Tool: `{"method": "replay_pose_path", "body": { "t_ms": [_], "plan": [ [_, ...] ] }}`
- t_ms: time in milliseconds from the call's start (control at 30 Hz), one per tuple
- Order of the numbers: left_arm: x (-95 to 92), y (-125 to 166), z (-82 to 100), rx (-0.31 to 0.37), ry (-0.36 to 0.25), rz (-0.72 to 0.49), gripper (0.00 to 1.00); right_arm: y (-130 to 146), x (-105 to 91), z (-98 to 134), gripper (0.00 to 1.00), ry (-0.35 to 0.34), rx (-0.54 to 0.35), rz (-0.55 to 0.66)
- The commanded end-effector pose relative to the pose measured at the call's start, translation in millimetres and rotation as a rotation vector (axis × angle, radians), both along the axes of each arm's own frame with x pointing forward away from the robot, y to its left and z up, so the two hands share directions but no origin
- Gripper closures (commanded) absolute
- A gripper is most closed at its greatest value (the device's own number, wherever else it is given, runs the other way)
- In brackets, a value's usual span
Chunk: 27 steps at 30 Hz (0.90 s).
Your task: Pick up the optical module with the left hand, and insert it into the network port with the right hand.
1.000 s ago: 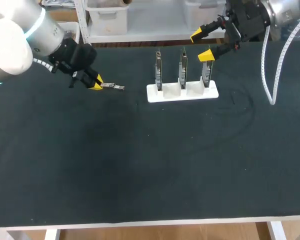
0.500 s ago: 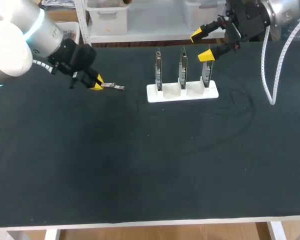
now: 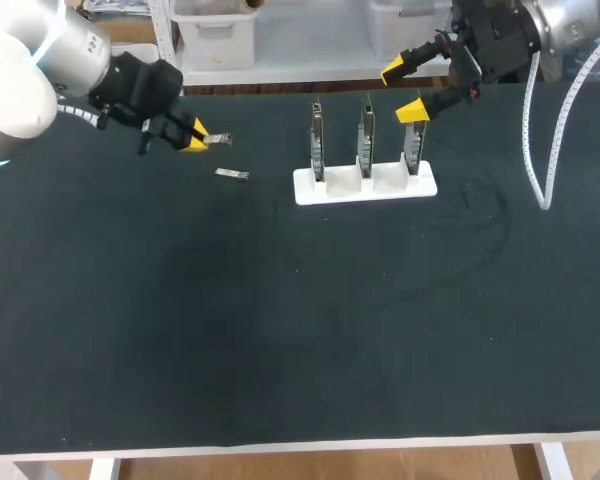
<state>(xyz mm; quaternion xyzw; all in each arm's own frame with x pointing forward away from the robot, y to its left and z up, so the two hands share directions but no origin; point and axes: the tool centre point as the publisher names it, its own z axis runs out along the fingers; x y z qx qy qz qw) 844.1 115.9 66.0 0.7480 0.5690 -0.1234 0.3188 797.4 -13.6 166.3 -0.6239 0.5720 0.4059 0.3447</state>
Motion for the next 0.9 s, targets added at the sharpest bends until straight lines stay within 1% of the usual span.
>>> {"method": "replay_pose_path", "body": {
  "t_ms": [33, 67, 833, 867, 900],
  "plan": [
    [-7.8, -2.8, 0.2, -0.099, -0.041, -0.018, 1.0, 0.0, 0.8, 0.2, 0.0, 0.001, 0.0, 0.001],
    [-9.1, -4.5, -0.4, -0.13, -0.045, -0.015, 1.0, 0.0, 0.8, 0.2, 0.0, 0.001, 0.0, 0.001],
    [-9.1, -4.5, -0.4, -0.13, -0.045, -0.015, 1.0, 0.0, 0.8, 0.2, 0.0, 0.001, 0.0, 0.001],
    [-8.9, -4.2, 1.8, -0.141, -0.046, -0.001, 1.0, 0.0, 0.8, 0.2, 0.0, 0.001, 0.0, 0.001],
    [-7.5, -4.2, 5.2, -0.174, -0.047, 0.002, 1.0, 0.0, 0.8, 0.2, 0.0, 0.001, 0.0, 0.001]
  ]
}}
